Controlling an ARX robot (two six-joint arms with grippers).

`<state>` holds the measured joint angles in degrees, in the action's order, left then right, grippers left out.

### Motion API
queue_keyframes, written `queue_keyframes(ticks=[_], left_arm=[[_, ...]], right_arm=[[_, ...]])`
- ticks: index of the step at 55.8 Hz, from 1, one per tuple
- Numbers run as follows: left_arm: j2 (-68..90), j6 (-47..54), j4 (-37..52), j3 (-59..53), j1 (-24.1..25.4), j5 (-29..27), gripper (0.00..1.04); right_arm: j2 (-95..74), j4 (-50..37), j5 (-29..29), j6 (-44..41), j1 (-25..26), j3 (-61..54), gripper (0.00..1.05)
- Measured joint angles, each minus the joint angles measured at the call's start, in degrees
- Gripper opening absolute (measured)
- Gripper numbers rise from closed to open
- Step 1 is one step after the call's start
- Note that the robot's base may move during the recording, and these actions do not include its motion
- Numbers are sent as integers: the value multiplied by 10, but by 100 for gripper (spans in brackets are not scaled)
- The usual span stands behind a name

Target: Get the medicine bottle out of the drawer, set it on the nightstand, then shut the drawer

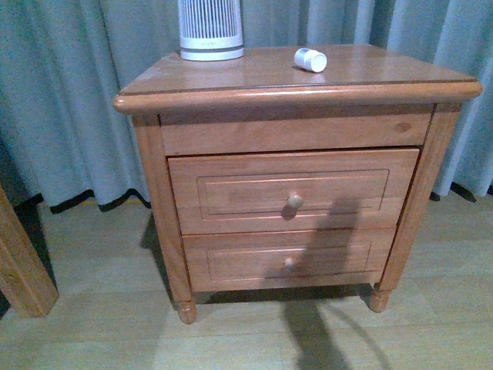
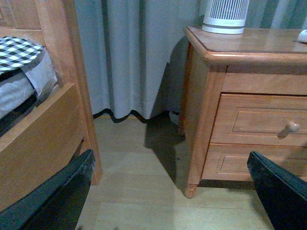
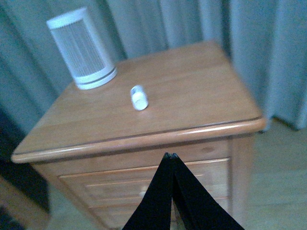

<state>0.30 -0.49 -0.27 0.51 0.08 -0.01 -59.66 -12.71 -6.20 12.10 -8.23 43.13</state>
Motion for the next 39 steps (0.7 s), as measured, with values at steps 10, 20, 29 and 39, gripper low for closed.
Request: queue_keyframes(ticks=[10, 20, 29, 39], left_arm=[[0, 0, 0, 0, 0, 0, 98], [0, 0, 0, 0, 0, 0, 98], [0, 0, 0, 0, 0, 1, 98], [0, 0, 0, 0, 0, 0, 98]], right_arm=[[314, 163, -45, -98, -24, -161, 3], [511, 143, 52, -113, 71, -310, 3], [585, 132, 58, -118, 80, -423, 3], [594, 128, 62, -118, 81, -423, 3]])
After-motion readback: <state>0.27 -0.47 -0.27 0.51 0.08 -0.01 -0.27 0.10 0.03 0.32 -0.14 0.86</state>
